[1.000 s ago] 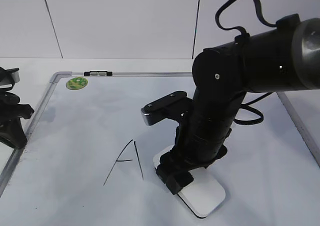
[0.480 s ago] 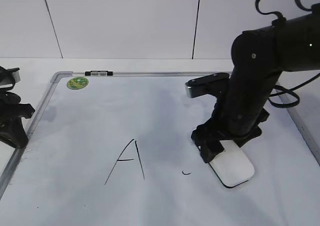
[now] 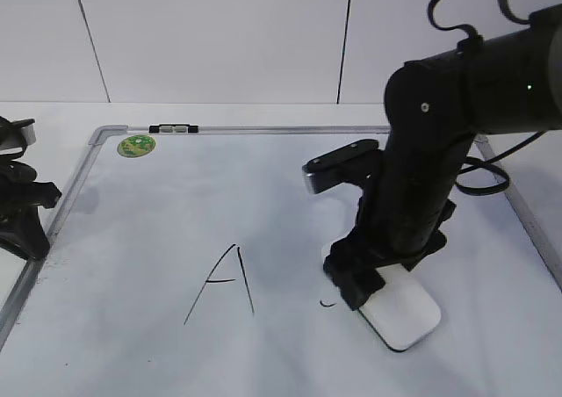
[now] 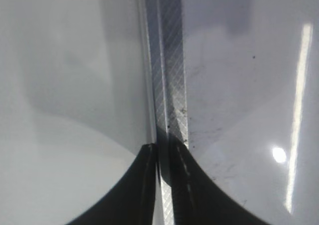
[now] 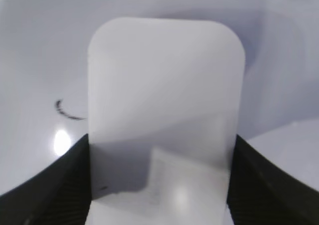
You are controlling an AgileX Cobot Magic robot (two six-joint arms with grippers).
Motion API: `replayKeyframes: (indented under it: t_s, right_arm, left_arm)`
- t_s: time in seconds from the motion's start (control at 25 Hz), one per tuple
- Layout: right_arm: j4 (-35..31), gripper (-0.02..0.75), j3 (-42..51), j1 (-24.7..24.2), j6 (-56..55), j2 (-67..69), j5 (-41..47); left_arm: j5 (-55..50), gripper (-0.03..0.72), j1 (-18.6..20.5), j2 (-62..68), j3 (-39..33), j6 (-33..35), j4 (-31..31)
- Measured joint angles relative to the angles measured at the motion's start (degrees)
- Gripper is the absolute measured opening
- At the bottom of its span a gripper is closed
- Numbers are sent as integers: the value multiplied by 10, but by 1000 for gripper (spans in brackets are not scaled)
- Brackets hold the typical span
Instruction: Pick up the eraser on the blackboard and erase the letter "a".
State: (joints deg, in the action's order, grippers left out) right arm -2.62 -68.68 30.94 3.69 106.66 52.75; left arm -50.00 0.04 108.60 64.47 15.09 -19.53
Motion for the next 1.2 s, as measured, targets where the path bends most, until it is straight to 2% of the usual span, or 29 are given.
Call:
replayKeyframes:
  t_s: [0.2,0.32,0.48,0.64,0.84,1.2]
  right_arm:
    - [-4,563,0,74,3,0,22]
    - [-7,563,0,100,3,0,29]
    - [-6,563,0,109,2,0,32]
    - [29,563,0,108,-37,0,33]
    - [63,563,0,65,-53,0,36]
    - [74,563,0,-39,-54,-2,36]
  left_arm:
    - [0,66,0,0,0,0,0]
    - [0,68,0,0,0,0,0]
    - [0,68,0,0,0,0,0]
    - [0,69,0,0,0,0,-1]
    - [1,71,0,0,0,0,-1]
    - [1,71,0,0,0,0,-1]
